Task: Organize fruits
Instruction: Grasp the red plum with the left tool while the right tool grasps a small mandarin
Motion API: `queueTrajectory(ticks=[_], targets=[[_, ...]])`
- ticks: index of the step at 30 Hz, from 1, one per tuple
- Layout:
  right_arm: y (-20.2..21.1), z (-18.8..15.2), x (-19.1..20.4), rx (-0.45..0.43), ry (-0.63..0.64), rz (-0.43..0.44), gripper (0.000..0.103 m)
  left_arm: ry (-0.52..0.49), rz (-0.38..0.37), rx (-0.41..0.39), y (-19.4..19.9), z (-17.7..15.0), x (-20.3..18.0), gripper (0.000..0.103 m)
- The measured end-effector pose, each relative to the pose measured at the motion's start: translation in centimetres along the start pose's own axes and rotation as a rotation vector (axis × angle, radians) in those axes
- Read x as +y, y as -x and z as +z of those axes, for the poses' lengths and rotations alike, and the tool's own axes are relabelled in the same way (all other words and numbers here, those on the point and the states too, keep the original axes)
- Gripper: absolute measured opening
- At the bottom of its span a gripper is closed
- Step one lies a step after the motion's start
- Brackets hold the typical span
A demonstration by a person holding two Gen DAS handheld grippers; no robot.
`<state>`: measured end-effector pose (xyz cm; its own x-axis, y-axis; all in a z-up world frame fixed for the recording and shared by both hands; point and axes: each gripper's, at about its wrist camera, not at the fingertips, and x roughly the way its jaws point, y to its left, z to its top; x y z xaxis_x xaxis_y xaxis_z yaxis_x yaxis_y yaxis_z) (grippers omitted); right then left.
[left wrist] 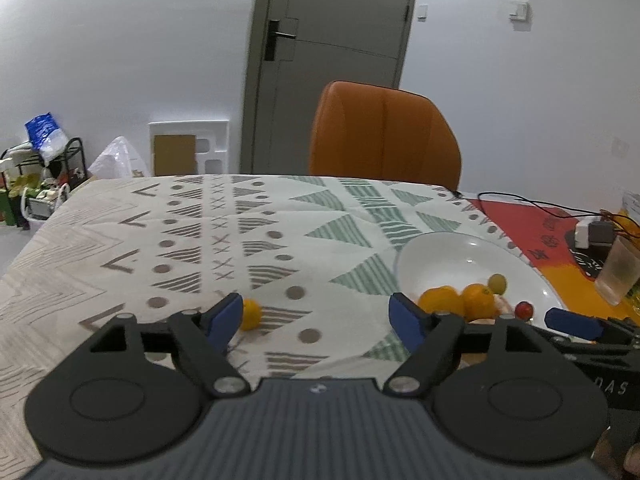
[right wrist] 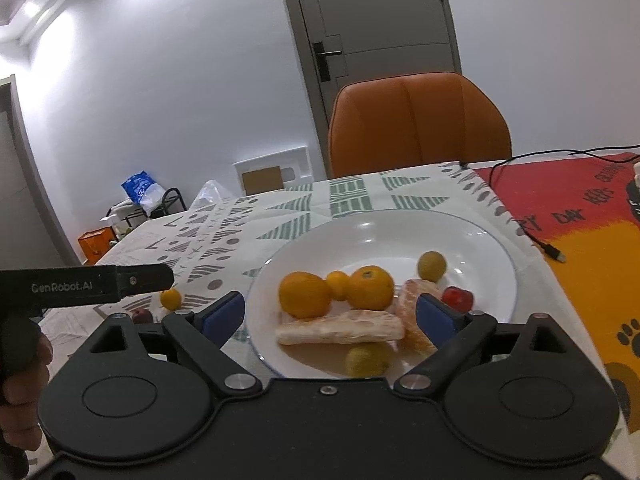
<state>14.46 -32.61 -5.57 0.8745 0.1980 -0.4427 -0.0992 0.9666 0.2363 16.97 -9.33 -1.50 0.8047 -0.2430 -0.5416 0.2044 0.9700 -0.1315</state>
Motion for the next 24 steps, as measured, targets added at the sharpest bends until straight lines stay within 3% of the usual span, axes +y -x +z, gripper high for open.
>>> queueTrajectory(ticks=[11, 18, 24], targets=[[-0.6, -0.1, 3.2, 0.003, 0.039, 0.038, 0.094, 0.038, 0.057, -0.004, 1.5, -0.8, 3.5, 0.081], [-1.0, -0.2, 5.0, 0.012, 0.067, 0.055, 0.103, 0.061, 0.079, 0.002, 2.0, -1.5, 5.1, 0.082], [-1.4, -0.3, 6.1, 0.030, 0.080, 0.059, 0.103, 0.079, 0.091, 0.010, 2.3, -2.1, 6.3, 0.082]])
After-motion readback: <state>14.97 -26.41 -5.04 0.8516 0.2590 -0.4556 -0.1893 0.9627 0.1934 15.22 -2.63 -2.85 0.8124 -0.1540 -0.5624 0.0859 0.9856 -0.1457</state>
